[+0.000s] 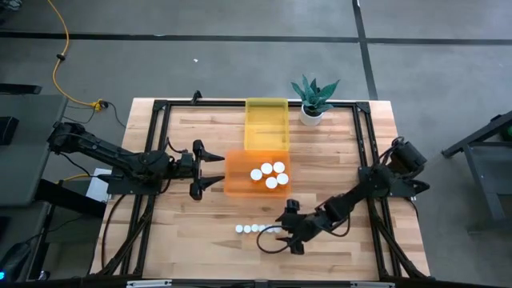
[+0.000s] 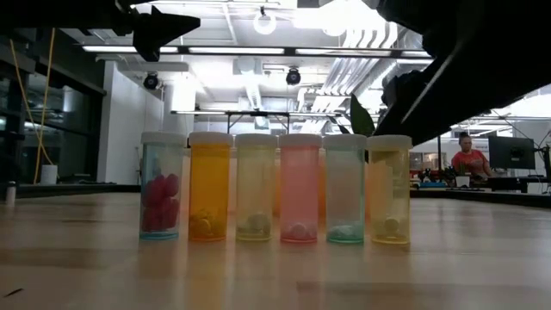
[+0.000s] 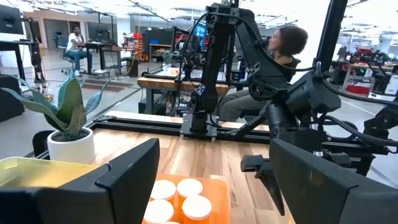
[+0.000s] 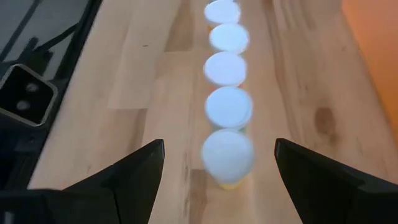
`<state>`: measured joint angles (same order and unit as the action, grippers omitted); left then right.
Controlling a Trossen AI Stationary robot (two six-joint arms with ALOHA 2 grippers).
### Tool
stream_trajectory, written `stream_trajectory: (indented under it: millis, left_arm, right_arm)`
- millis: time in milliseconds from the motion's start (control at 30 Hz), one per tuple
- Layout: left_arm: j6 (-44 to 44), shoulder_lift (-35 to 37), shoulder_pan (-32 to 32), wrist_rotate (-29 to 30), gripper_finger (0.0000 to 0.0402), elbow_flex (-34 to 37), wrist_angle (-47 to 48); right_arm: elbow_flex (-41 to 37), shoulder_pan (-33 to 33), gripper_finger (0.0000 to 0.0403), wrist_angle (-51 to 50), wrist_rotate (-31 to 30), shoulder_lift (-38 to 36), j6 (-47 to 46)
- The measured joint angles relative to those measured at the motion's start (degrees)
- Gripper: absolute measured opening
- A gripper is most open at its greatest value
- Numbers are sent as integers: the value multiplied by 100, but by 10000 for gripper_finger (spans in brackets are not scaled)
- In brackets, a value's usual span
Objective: Pick and place medicine bottles into bin by pill shape (circle, oval)
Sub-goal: Put the small yellow pill bottle into the yellow bin
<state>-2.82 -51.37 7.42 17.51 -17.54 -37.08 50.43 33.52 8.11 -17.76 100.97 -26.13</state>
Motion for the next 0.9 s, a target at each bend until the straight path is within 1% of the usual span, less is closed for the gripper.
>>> stream_trajectory:
  millis: [133, 533, 633, 900]
  left_arm:
    - [0, 0, 0, 1, 291, 0, 0]
    - [1, 0, 0, 1, 291, 0, -2]
    - [0, 0, 0, 1, 291, 0, -2]
    - [-1, 0, 0, 1, 291, 0, -2]
  right_arm:
    - [0, -2, 298, -4, -137, 0, 0]
    - [0, -2, 294, -10, -86, 0, 0]
    - [0, 0, 276, -10, -74, 0, -2]
    - [-2, 0, 210, -12, -74, 0, -89]
